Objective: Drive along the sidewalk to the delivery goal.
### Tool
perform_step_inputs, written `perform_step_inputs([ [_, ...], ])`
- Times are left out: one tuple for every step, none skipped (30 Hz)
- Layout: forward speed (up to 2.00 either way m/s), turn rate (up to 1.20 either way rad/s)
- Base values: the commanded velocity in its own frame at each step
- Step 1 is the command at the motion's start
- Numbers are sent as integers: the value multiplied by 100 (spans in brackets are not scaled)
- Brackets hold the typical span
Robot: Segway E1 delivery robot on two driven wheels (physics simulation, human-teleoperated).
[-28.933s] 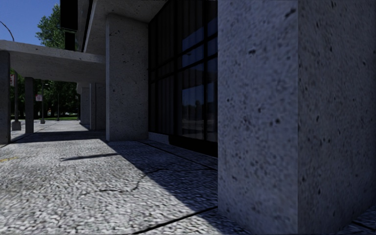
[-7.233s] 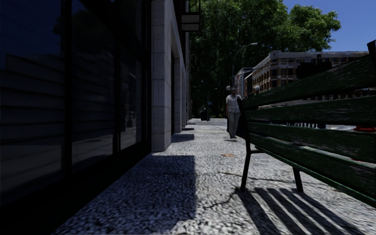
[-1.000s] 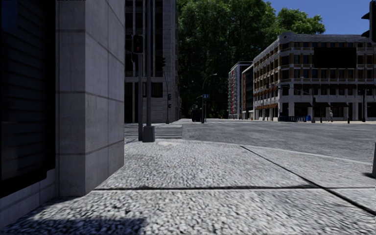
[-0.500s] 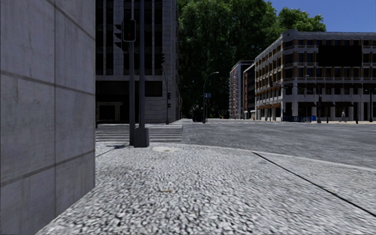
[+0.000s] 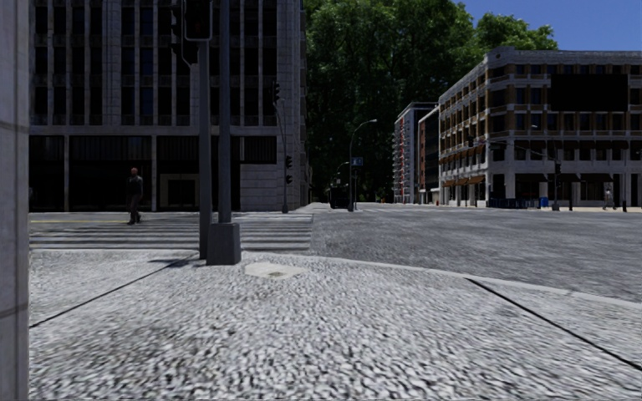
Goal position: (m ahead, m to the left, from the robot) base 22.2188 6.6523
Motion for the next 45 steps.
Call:
perform_step_inputs([
  [200, 14],
  [200, 14],
  [200, 16],
  [200, 16],
  [200, 18],
  [200, 19],
  [200, 20],
  [200, 20],
  [200, 22],
  [200, 25],
  [200, 26],
  [200, 26],
  [200, 26],
  [200, 26],
  [200, 26],
  [200, 26],
  [200, 26],
  [200, 26],
  [200, 26],
  [200, 26],
  [200, 26],
  [200, 26],
  [200, 26],
  [200, 0],
  [200, 0],
  [200, 0],
  [200, 0],
  [200, 0],
  [200, 0],
  [200, 0],
  [200, 0],
  [200, 0],
  [200, 0],
  [200, 0],
  [200, 0],
  [200, 0],
  [200, 0],
  [200, 0],
  [200, 0],
  [200, 0],
  [200, 0],
  [200, 0],
  [200, 15],
  [200, 19],
  [200, 20],
])
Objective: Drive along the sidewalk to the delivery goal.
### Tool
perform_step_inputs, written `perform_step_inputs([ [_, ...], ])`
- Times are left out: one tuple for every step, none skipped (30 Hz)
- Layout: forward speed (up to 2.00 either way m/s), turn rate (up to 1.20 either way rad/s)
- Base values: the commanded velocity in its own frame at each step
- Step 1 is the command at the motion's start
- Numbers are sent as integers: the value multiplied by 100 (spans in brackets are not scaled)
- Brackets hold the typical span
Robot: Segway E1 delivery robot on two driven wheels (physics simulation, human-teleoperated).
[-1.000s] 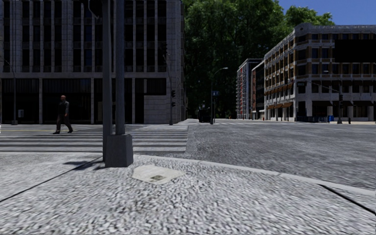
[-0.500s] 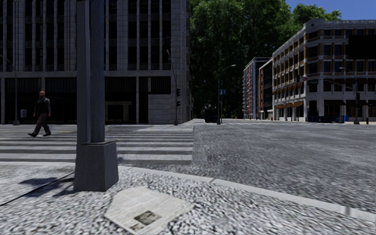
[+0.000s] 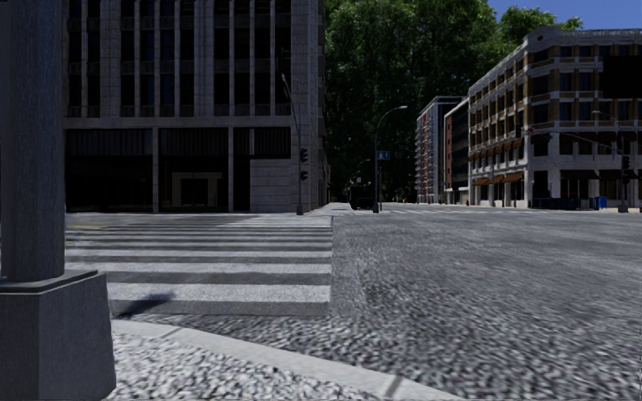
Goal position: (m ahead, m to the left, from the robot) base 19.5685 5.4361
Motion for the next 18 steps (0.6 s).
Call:
perform_step_inputs([
  [200, 20],
  [200, 25],
  [200, 28],
  [198, 34],
  [198, 34],
  [182, 39],
  [167, 40],
  [161, 40],
  [157, 40],
  [157, 40],
  [153, 40],
  [150, 40],
  [147, 40],
  [147, 40],
  [143, 40],
  [139, 40],
  [137, 40],
  [137, 40],
])
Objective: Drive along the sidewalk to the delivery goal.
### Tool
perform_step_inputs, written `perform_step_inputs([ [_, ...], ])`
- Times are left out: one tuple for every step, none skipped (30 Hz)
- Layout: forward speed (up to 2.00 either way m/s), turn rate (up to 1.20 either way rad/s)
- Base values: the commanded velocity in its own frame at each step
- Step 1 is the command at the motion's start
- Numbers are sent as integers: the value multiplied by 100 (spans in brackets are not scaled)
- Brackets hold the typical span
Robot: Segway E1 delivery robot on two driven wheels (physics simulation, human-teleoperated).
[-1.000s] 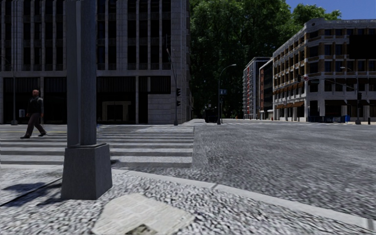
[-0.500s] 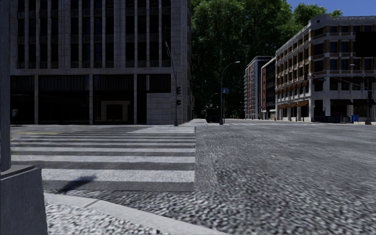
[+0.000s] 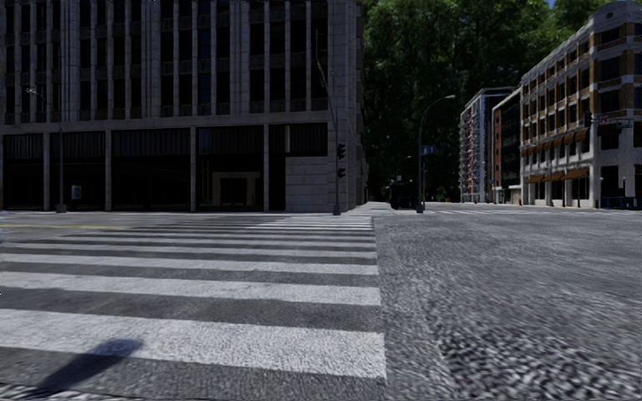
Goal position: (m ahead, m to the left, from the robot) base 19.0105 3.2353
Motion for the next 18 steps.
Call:
perform_step_inputs([
  [136, 40],
  [135, 40],
  [135, 39],
  [135, 38],
  [135, 38],
  [135, 38],
  [135, 32],
  [135, 13],
  [135, 0],
  [135, 0],
  [135, 0],
  [135, 0],
  [135, 0],
  [135, 0],
  [135, 0],
  [135, 0],
  [135, 0],
  [135, 0],
])
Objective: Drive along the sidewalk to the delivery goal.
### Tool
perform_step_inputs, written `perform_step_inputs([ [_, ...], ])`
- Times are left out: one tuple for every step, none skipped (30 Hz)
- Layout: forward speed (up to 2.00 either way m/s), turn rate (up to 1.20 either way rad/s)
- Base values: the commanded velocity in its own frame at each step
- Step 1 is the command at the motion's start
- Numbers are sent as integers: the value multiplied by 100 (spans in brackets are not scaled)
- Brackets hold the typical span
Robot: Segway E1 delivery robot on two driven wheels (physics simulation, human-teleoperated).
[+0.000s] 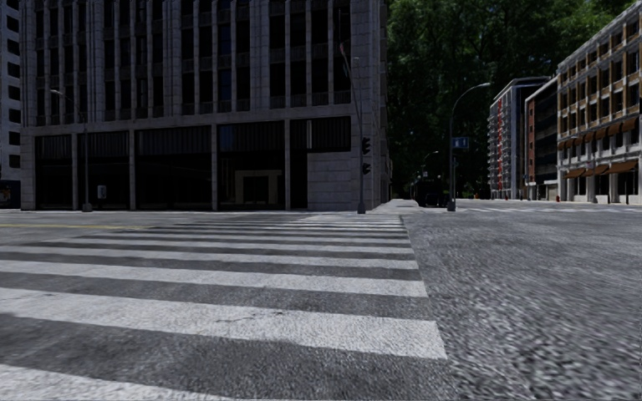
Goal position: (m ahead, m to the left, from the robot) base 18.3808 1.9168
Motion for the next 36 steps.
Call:
perform_step_inputs([
  [135, 0],
  [135, 0],
  [135, 0],
  [135, 0],
  [135, 0],
  [135, 0],
  [135, 0],
  [135, 0],
  [135, 0],
  [135, 0],
  [135, 0],
  [135, 0],
  [135, 0],
  [135, 0],
  [135, 0],
  [137, 0],
  [200, 0],
  [200, 0],
  [200, 0],
  [200, 0],
  [200, 0],
  [200, 0],
  [200, 0],
  [200, 0],
  [200, 0],
  [200, 0],
  [200, 0],
  [200, 0],
  [200, 0],
  [200, 0],
  [200, 0],
  [200, 0],
  [200, 0],
  [200, 0],
  [200, 0],
  [200, 0],
])
